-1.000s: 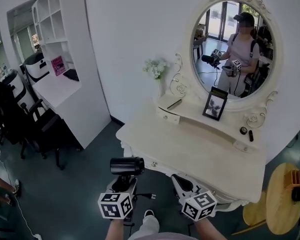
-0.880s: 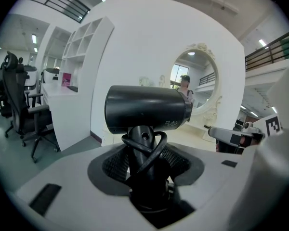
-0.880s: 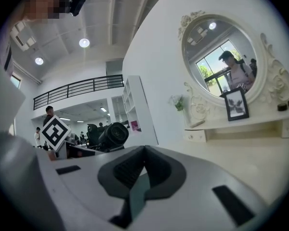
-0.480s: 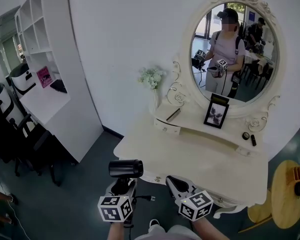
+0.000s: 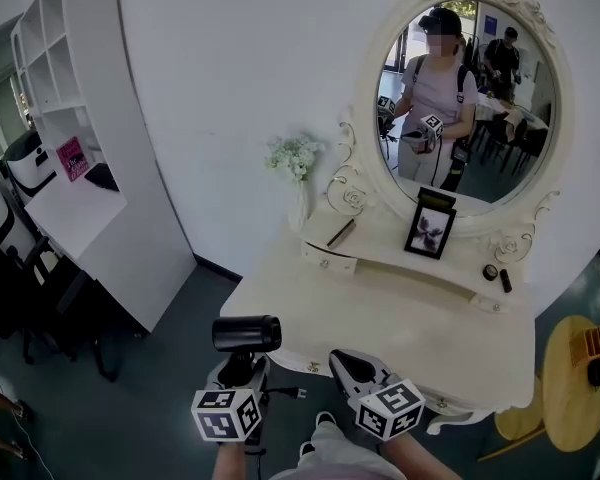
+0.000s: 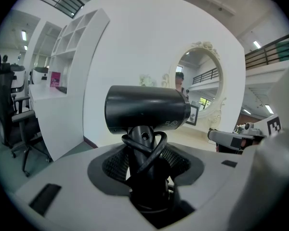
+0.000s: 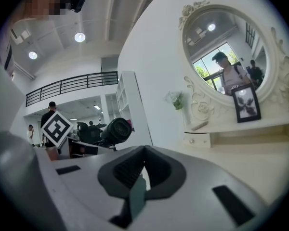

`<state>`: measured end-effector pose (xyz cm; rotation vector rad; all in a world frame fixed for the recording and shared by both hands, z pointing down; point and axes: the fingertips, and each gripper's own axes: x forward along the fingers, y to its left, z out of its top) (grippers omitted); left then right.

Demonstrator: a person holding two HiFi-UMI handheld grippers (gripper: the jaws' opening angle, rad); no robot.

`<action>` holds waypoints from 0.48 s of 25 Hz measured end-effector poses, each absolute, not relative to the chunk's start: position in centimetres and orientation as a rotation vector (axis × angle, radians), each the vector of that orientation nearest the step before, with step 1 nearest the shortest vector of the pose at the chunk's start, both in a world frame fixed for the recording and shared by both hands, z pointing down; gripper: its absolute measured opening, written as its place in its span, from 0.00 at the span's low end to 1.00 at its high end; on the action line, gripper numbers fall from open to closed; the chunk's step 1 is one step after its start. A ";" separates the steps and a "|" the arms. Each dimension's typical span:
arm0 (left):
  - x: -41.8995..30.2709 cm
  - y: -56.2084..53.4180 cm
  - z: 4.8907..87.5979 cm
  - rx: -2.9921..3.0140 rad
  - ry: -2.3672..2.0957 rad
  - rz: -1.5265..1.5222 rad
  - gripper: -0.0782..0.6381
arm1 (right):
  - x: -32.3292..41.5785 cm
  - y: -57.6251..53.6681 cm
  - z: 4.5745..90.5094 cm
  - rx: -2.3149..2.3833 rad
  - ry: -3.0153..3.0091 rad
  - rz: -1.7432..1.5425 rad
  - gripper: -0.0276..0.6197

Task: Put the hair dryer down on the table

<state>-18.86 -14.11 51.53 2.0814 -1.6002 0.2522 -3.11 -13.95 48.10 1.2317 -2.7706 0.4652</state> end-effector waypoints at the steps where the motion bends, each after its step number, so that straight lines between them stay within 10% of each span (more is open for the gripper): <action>1: -19.0 -14.5 51.5 2.081 -1.603 0.252 0.39 | -3.2 -14.3 48.1 1.230 -2.773 0.464 0.05; 12: -19.6 -19.3 50.2 2.101 -1.627 0.242 0.39 | -4.1 -18.6 47.3 1.217 -2.797 0.450 0.05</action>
